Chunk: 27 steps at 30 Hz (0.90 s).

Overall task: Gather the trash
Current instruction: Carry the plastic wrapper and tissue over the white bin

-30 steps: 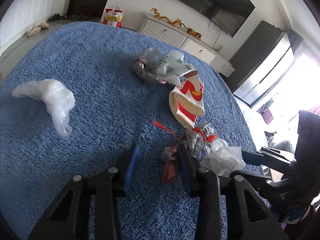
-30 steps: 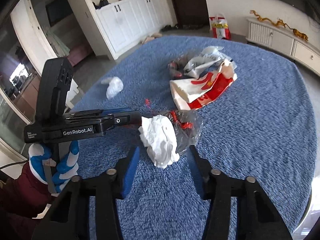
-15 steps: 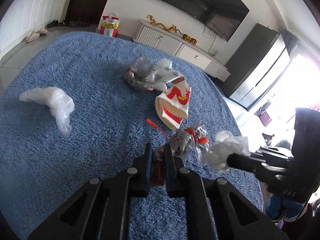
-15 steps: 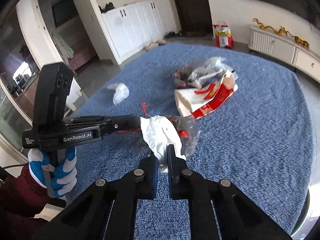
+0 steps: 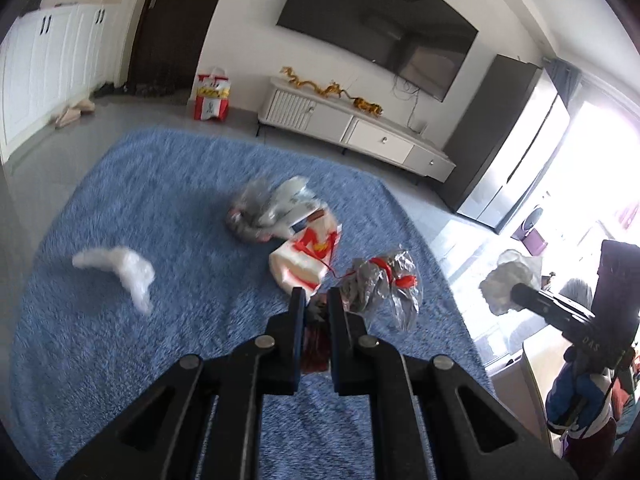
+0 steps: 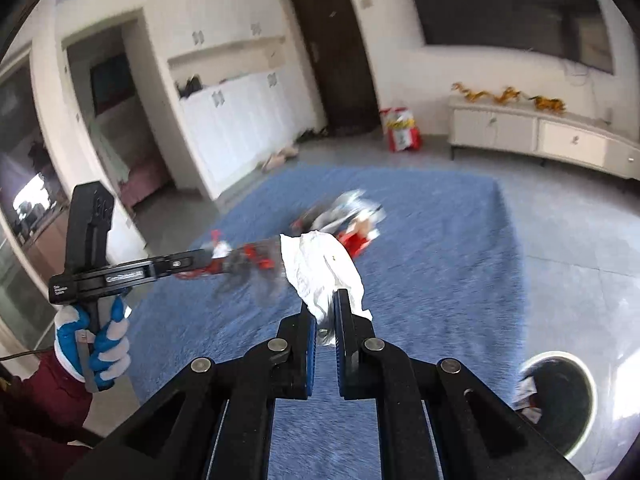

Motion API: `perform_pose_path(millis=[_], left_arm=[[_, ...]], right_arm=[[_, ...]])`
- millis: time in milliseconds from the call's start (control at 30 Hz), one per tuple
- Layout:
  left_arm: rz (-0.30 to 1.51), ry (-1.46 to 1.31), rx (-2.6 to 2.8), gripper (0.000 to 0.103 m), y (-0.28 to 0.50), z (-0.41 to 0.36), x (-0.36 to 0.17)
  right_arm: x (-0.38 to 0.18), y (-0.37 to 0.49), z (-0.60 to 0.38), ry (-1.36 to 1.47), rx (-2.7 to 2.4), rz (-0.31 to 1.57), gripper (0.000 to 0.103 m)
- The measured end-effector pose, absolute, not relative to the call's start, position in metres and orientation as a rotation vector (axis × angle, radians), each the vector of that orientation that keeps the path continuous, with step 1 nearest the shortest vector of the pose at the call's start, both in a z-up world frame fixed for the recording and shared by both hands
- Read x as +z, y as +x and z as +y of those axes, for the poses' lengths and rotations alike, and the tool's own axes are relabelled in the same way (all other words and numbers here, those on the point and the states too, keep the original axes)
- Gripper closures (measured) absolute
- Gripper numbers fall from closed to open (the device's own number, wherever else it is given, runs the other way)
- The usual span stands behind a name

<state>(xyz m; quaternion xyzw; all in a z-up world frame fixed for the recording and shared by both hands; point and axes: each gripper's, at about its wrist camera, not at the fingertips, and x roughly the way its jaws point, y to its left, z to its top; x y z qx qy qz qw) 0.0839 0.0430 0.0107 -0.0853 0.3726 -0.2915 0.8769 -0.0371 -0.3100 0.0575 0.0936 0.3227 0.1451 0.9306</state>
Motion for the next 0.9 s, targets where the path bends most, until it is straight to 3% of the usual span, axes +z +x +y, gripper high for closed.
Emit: perform_pose_path(millis=[300, 500, 900], left_arm=[[0.757, -0.047, -0.723, 0.093, 0.059, -0.051, 0.045], [0.772, 0.085, -0.812, 0.093, 0.049, -0.146, 0.049], [0.874, 0.384, -0.857, 0.093, 0.043, -0.339, -0.022]], right_arm=[[0.063, -0.09, -0.407, 0.267, 0.12, 0.557, 0.095], [0.035, -0.118, -0.475, 0.353, -0.003, 0.551, 0.094], [-0.057, -0.114, -0.563, 0.529, -0.136, 0.67, 0.091]])
